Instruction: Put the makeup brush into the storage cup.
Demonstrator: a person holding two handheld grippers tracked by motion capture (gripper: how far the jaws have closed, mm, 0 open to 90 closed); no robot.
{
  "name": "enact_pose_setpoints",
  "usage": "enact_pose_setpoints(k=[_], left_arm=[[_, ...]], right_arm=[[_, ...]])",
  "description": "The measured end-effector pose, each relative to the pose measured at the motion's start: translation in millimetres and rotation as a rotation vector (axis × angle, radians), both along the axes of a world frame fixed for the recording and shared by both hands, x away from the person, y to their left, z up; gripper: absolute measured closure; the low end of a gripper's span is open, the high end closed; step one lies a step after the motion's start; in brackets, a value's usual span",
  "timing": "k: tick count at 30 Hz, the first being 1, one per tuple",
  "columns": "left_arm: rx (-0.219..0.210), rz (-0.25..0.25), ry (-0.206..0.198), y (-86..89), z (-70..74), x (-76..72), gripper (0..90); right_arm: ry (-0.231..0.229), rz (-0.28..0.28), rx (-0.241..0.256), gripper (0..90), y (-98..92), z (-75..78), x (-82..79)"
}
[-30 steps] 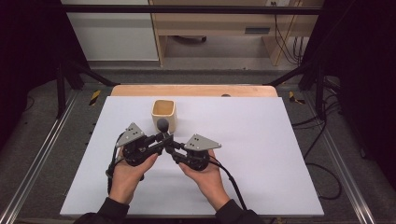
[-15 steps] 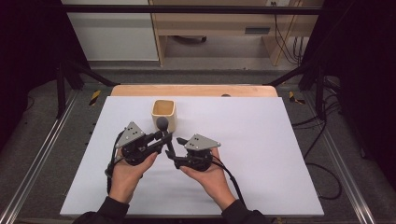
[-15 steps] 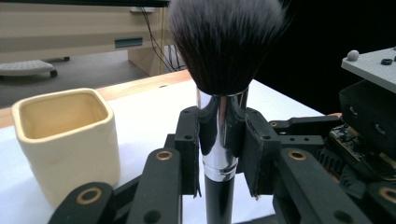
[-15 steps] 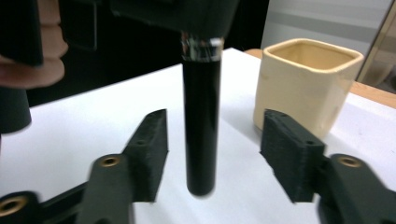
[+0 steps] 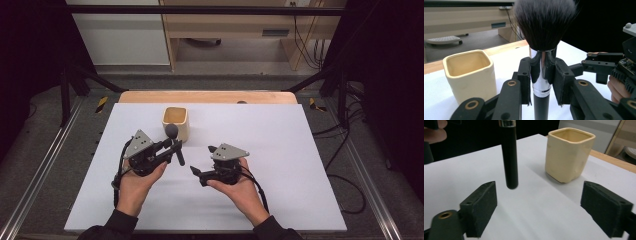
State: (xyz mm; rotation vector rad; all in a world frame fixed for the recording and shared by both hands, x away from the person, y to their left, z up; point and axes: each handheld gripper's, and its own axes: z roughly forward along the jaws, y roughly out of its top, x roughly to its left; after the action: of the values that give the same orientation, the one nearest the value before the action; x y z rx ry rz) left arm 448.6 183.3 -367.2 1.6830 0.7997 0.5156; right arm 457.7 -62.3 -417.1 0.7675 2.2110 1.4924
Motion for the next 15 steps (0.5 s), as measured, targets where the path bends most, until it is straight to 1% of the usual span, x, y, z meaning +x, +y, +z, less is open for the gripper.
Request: enact_pose_setpoints(k=[2, 4, 5, 6, 8, 9, 15], left_arm=[[0.003, 0.001, -0.003, -0.4, 0.4, 0.1, 70.1], [0.008, 0.002, -0.003, -0.6, 0.8, 0.5, 70.2], [0.008, 0.002, -0.003, -0.6, 0.8, 0.5, 70.2], [0.012, 0.004, -0.005, -0.4, 1.3, 0.9, 70.2], [0.018, 0.006, -0.006, 0.3, 2.1, 1.9, 70.2], [0.021, 0.008, -0.007, 0.5, 2.6, 2.4, 70.2], [0.026, 0.022, -0.011, 2.3, 6.4, 5.5, 70.2]], right_arm=[[0.006, -0.002, 0.002, 10.1, -6.4, -1.4, -0.3], [0.024, -0.007, 0.008, 8.2, -12.8, -3.2, -0.4], [0.024, -0.007, 0.008, 8.2, -12.8, -3.2, -0.4], [0.041, -0.01, -0.002, 7.0, -19.9, -6.4, -0.4], [0.037, -0.026, -0.028, 6.8, -27.7, -9.8, -1.4], [0.035, -0.035, -0.031, 6.8, -32.3, -11.4, -1.8], [0.031, -0.091, -0.021, 7.1, -62.6, -15.7, -2.8]])
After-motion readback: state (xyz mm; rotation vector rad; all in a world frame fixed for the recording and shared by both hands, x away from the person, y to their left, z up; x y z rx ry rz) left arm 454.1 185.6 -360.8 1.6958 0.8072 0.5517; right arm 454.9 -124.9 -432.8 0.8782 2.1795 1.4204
